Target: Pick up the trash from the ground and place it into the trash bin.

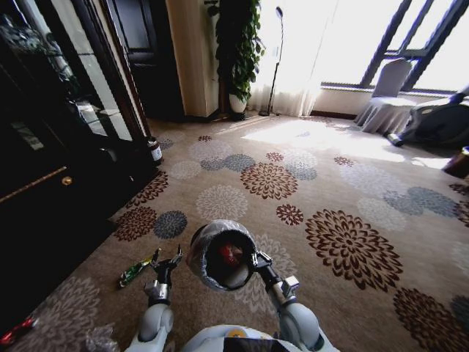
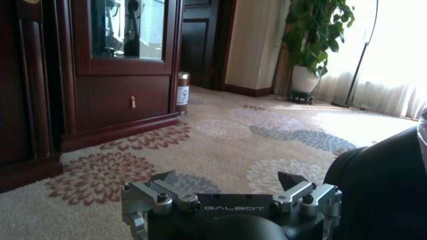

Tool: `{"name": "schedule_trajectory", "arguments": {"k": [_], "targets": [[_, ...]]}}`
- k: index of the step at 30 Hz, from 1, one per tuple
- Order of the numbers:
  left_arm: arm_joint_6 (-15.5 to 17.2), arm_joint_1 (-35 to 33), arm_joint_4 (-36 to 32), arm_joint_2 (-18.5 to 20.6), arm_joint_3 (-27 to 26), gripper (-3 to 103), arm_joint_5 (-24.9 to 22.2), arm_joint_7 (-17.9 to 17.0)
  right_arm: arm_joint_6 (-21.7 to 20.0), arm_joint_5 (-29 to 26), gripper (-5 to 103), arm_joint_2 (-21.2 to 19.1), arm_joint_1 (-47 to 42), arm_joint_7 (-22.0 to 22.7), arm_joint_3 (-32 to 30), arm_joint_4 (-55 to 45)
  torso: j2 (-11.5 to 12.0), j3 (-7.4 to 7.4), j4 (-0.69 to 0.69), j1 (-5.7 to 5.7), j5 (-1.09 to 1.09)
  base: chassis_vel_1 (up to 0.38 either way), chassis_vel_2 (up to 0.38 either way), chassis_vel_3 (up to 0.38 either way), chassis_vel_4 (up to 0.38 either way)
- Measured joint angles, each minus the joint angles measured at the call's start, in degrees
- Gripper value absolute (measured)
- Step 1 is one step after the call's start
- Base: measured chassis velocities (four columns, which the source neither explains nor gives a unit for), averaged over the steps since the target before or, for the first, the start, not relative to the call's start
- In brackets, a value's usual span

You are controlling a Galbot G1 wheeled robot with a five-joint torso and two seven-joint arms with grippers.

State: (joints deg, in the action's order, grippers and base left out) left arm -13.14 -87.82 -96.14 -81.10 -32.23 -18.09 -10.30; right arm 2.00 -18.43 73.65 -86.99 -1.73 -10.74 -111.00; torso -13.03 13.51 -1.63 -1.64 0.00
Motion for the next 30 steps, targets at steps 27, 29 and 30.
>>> {"name": "schedule_trajectory", "arguments": {"k": [27, 29, 30], "targets": [[12.38, 3.78, 1.18, 9.11, -7.21, 100, -3.25, 4.17, 0.0, 0.0, 1, 0.0, 0.0, -0.02, -0.02, 0.0, 0.0, 0.0, 0.01, 0.0, -0.02, 0.0, 0.0, 0.0, 0.0], [13.66, 3.59, 1.51, 9.45, -7.07, 100, -4.5, 5.7, 0.0, 0.0, 1, 0.0, 0.0, -0.02, -0.01, 0.01, 0.0, 0.0, 0.02, 0.0, 0.04, 0.0, 0.0, 0.0, 0.0], [13.64, 3.45, 1.59, 9.19, -6.96, 100, -4.49, 6.21, 0.0, 0.0, 1, 0.0, 0.0, -0.02, -0.03, 0.0, 0.0, 0.0, -0.01, 0.0, -0.03, 0.0, 0.0, 0.0, 0.0]]}}
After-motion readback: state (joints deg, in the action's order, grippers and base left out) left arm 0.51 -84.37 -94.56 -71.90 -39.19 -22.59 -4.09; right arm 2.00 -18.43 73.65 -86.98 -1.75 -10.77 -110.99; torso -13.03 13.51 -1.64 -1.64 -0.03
